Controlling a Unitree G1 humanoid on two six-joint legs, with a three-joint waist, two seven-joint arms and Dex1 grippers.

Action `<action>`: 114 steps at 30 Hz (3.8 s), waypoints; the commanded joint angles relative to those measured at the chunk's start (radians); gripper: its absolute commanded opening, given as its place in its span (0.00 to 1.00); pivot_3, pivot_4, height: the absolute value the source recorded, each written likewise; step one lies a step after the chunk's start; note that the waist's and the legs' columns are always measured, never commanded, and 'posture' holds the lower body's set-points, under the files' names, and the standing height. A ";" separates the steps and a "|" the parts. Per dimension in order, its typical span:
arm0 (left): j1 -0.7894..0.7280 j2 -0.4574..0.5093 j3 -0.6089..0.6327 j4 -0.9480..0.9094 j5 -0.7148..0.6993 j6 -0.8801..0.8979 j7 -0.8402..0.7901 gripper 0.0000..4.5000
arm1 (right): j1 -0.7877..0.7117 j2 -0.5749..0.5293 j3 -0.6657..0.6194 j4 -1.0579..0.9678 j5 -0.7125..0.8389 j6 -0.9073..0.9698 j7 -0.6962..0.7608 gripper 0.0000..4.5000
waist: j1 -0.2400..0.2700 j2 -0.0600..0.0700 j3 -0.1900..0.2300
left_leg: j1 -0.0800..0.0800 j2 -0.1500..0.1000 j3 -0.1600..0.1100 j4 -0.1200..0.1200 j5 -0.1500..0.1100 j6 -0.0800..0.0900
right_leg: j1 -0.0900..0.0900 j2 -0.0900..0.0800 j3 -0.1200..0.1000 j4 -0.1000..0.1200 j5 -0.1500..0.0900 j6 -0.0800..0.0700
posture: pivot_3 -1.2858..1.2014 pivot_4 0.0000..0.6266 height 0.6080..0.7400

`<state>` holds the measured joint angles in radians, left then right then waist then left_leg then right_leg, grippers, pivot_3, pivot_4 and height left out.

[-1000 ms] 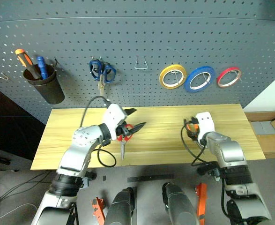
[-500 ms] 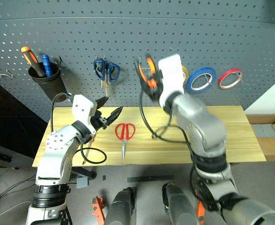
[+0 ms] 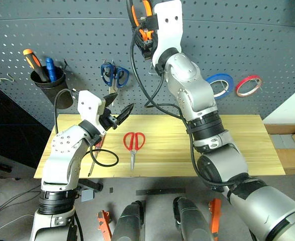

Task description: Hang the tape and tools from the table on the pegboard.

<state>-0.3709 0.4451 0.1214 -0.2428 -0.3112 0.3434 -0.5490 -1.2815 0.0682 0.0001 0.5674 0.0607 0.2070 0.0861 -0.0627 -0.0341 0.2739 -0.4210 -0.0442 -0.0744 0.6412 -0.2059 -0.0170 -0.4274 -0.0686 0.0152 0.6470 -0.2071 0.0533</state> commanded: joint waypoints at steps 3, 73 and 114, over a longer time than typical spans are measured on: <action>-0.024 -0.002 -0.002 -0.016 -0.002 -0.019 0.007 0.74 | -0.046 0.001 -0.016 0.095 0.000 -0.120 -0.003 0.55 | 0.000 0.000 0.000 | 0.000 0.001 0.000 0.000 0.000 -0.001 | -0.001 0.001 0.000 0.001 0.001 -0.001 | 0.51 0.29 1.00; -0.027 -0.239 -0.159 0.435 0.206 0.605 0.419 0.74 | 0.677 -0.304 0.312 -0.969 0.273 0.946 0.447 0.98 | 0.005 0.000 0.000 | 0.002 0.006 -0.003 0.003 0.002 -0.004 | 0.004 0.007 0.000 -0.002 0.002 -0.004 | 0.48 0.39 1.00; -0.185 -0.355 -0.101 0.562 0.227 0.552 0.487 0.99 | 0.689 -0.393 0.289 -1.006 0.389 0.978 0.487 1.00 | 0.006 0.000 0.000 | 0.000 0.005 -0.003 0.002 0.002 -0.004 | 0.003 0.006 -0.002 -0.004 -0.001 0.002 | 0.48 0.37 1.00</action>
<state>-0.5399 0.1035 0.0095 0.3085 -0.0848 0.8995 -0.0757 -0.5774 -0.3201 0.2970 -0.3983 0.4307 1.1909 0.5649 -0.0565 -0.0346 0.2740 -0.4210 -0.0394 -0.0777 0.6433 -0.2039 -0.0209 -0.4240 -0.0626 0.0134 0.6433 -0.2086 0.0556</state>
